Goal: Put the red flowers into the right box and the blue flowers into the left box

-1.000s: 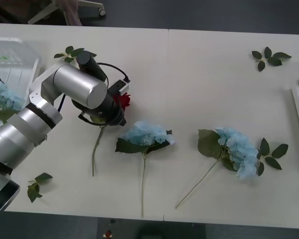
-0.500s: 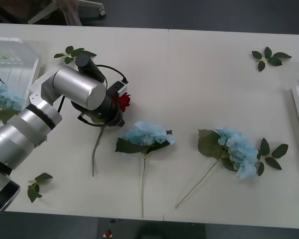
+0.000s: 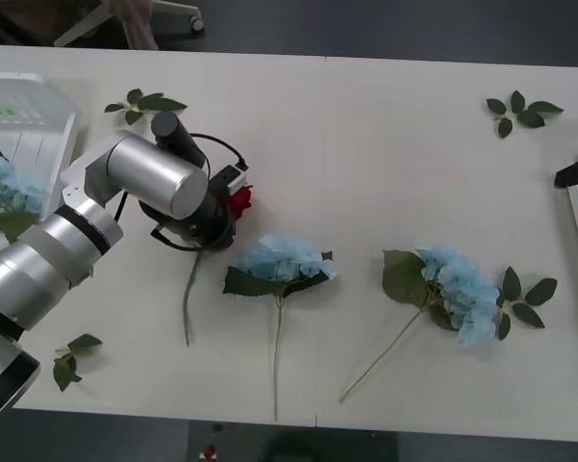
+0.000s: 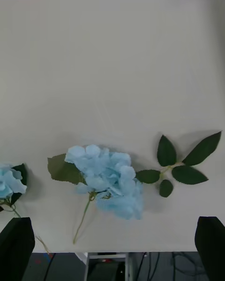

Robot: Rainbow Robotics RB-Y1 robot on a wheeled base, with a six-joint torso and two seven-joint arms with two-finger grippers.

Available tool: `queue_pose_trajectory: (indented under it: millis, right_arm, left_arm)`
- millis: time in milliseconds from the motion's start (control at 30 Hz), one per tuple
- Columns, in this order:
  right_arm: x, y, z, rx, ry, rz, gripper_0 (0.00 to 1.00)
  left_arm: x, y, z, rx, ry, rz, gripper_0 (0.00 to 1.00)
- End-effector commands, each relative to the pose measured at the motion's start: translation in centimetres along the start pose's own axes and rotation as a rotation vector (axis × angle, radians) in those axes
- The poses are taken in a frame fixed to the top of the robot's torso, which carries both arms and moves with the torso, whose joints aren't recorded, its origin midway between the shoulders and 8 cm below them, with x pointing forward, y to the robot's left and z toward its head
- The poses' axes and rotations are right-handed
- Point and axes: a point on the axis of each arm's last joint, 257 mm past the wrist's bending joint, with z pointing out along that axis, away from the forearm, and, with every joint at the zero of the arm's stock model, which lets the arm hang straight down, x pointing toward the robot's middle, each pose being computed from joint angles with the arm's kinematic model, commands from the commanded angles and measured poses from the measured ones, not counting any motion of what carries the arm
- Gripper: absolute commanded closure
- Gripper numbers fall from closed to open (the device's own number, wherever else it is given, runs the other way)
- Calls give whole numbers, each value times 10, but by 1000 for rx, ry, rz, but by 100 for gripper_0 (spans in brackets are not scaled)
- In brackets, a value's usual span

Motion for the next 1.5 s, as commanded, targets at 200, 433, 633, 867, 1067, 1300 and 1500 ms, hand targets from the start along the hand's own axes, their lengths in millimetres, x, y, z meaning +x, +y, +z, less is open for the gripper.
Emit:
queue_pose_trajectory:
  millis: [200,433,633,867,1067,1300,1500]
  right_arm:
    - [61,43,49,46,23,201,0]
    - [111,54,82,130,39,196,0]
    - [133,49,105,227,37,112,0]
    - [142,53,123,274,-6,34,0]
    - [129,68,108,198,-14,-73,0]
    - [100,76,75,81,-26,-333,0]
    - [77,86,43,-62,-86,-590,0]
  left_arm:
    - [-8,-6,5,20,-32,-52,99]
    - [-18,3,1,2,-74,-49,100]
    - [-40,21,-28,-25,-157,-17,100]
    - [-87,21,-108,85,-348,-42,100]
    - [-134,1,-190,187,-525,-32,100]
    - [-189,-27,-265,352,-785,-99,100]
    - [-232,-69,-301,434,-955,-91,100]
